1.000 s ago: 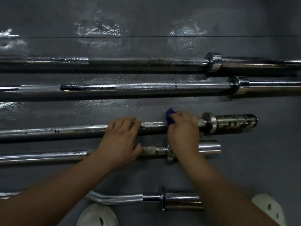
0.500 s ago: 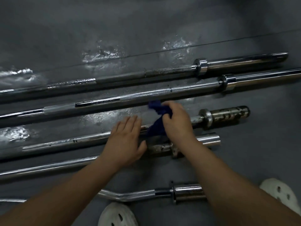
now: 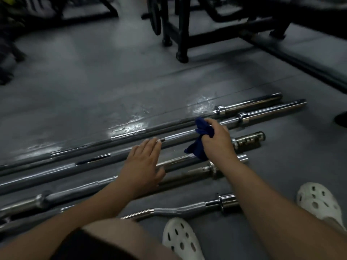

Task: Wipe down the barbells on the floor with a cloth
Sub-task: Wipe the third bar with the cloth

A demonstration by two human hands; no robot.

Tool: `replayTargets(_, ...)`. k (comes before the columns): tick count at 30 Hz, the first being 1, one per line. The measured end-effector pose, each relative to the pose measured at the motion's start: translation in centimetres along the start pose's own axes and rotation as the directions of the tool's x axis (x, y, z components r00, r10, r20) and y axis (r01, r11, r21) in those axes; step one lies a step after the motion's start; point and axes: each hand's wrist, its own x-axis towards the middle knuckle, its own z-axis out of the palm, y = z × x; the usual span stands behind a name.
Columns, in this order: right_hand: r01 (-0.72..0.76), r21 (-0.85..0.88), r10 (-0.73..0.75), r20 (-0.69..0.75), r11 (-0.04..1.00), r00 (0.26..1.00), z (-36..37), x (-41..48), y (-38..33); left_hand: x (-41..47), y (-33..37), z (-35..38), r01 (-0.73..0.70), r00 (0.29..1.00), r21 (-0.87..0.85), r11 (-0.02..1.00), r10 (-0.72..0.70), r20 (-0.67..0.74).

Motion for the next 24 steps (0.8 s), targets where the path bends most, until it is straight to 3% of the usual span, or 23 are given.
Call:
replayTargets(10,0.079,-0.062,-0.079,0.006,0.995,0.997,0.0,-7.1,-5.3,-10.1,-5.3,-5.5,-0.008,0.995,-0.074,0.997,0.000,-0.096)
replayTargets(19,-0.001,-0.151,0.006,0.033,0.989,0.999,5.7,-4.3,0.5,-8.4,-9.4,2.1,-0.005,0.997,-0.148,0.989,0.017,0.080)
replayTargets(24,-0.042,-0.266,0.071,0.100,0.963,0.992,10.1,-0.5,5.1,-4.8,-11.5,6.7,-0.053,0.993,-0.175,0.983,0.070,0.090)
